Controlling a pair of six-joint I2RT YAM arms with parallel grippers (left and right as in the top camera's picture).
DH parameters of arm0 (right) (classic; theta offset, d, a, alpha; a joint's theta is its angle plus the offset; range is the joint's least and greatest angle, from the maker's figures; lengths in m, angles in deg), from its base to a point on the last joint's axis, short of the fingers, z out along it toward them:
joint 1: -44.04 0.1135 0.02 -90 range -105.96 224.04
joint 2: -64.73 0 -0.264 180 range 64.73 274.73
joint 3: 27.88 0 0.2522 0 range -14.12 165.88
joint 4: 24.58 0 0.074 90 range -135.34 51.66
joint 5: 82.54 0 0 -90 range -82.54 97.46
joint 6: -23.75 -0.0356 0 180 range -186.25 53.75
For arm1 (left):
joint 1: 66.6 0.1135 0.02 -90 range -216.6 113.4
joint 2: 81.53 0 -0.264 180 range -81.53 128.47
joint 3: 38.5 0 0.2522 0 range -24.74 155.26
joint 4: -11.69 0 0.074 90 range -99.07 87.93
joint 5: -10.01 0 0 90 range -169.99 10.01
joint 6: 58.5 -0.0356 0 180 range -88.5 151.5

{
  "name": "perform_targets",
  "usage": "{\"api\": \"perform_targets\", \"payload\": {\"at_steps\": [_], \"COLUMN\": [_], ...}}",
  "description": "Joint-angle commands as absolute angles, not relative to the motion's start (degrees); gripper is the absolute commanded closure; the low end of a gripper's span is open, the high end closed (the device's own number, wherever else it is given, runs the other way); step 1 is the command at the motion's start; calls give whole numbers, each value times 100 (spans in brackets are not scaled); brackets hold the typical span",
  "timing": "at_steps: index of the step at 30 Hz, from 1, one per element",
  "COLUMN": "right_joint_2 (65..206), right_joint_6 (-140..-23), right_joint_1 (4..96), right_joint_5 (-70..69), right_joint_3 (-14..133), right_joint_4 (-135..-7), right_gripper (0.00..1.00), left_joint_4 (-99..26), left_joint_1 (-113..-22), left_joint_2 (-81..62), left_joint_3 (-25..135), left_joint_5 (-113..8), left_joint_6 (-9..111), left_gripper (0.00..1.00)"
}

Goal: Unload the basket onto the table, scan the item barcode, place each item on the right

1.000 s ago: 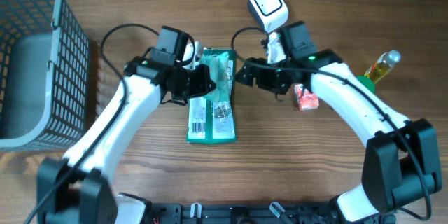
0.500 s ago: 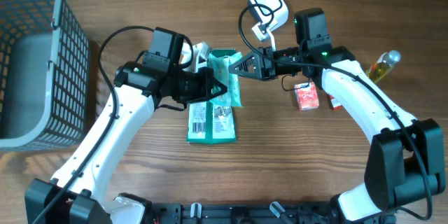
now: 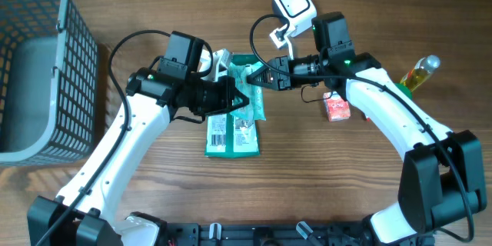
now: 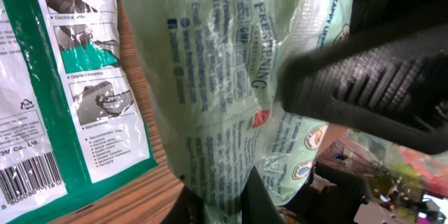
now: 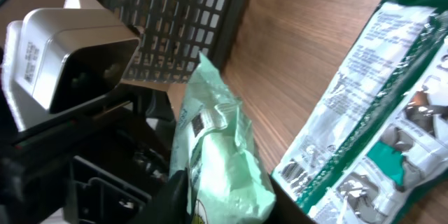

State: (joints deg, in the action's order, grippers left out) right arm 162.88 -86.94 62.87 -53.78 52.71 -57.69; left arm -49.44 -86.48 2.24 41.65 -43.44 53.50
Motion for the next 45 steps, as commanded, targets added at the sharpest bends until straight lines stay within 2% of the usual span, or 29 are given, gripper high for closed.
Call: {"api": "perform_targets", "payload": {"at_steps": [1,3,4,7,8,9,11,16,21,23,26,28,33,38,43,45], "right_joint_2": [16223,16223,16223,16223,16223,16223,16223,16223,16223,16223,16223,16223,16223,16223,16223,16223], "right_joint_6": [-8596,-8596,-8591,-8591,-8594,-8594,-8594,-8594,-8716,-8917,-8998,-9133,-9704,-9977,-9988,-9988], "right_joint_1": [6316,6316,6316,6316,6316,6316,6316,6316,6239,6172,6141,6141,6141,6141,6141,6141], "right_joint_5": [-5240,-5207,-5198,-5185,-5185,-5185,-5185,-5240,-6501,-6746,-7096,-7229,-7673,-7681,-7756,-7756], "right_joint_3": [5293,5293,5293,5293,5293,5293,5293,5293,5293,5293,5293,5293,5293,5293,5293,5293], "right_joint_4": [-5695,-5695,-5697,-5697,-5697,-5695,-5695,-5682,-5347,-5310,-5223,-5161,-4654,-4495,-4495,-4493], "right_gripper": [80,93,96,95,96,96,96,96,96,96,96,96,96,95,95,95], "left_joint_4": [-4951,-4953,-4973,-5126,-5154,-5211,-5279,-5364,-5366,-5355,-5314,-5305,-5311,-5318,-5314,-5320], "left_joint_1": [-8675,-8675,-8675,-8668,-8668,-8668,-8668,-8668,-8661,-8585,-8286,-8025,-7481,-7566,-7811,-7861], "left_joint_2": [172,172,172,172,172,172,172,172,172,172,172,172,172,172,172,172], "left_joint_3": [4265,4265,4265,4265,4265,4267,4265,4265,4267,4267,4267,4267,4267,4267,4267,4267], "left_joint_5": [-4213,-4333,-4501,-4903,-4901,-4899,-4899,-4901,-4873,-4350,-3347,-2739,-1421,-1395,-1400,-1400], "left_joint_6": [5116,5116,5119,5116,5119,5119,5116,5116,5114,4815,4310,4021,3466,3466,3462,3446], "left_gripper": [96,96,96,96,92,78,72,71,73,73,64,63,74,78,76,84]}}
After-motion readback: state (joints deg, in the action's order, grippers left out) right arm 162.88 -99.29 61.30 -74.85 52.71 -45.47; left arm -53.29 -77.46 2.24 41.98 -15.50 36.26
